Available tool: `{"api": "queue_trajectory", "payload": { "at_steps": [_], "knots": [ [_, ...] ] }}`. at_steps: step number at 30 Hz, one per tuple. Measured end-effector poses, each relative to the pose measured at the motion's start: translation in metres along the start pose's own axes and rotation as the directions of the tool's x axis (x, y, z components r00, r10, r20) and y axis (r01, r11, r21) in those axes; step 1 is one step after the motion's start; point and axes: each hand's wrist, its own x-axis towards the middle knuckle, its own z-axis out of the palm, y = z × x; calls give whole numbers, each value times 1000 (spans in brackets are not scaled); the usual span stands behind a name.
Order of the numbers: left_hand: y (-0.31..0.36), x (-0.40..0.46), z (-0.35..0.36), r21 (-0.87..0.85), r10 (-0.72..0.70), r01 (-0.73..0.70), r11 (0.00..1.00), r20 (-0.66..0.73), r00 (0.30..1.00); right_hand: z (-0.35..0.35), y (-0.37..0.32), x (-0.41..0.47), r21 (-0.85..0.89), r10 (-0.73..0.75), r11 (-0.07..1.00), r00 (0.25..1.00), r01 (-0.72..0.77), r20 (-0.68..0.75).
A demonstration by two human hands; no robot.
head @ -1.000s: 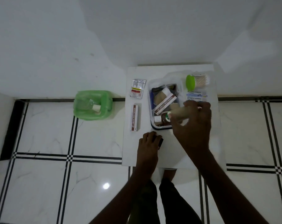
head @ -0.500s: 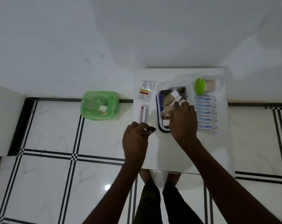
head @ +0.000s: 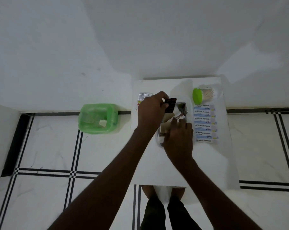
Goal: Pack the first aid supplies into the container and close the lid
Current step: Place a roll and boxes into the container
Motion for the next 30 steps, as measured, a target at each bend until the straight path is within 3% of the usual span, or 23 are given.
{"api": "queue_trajectory", "payload": {
  "at_steps": [6, 10, 17, 24, 30],
  "knots": [
    [8, 9, 22, 131, 72, -75, 989, 26, 997, -14, 10, -7, 198, -10, 980, 992, 35, -124],
    [5, 6, 23, 354, 173, -134, 925, -81, 982, -17, 19, -5, 183, -43, 981, 994, 61, -101],
    [-13, 5, 29, 612, 219, -149, 777, -41, 975, -27, 28, 2, 127, -119, 981, 972, 147, -202],
    [-10, 4, 26, 677, 238, -195, 710, 31, 971, -34, 41, 18, 8, -105, 994, 977, 108, -185],
    [-1, 10, 24, 542, 208, -174, 822, -2, 978, -34, 45, 28, 89, -124, 985, 970, 145, -207]
  ]
}}
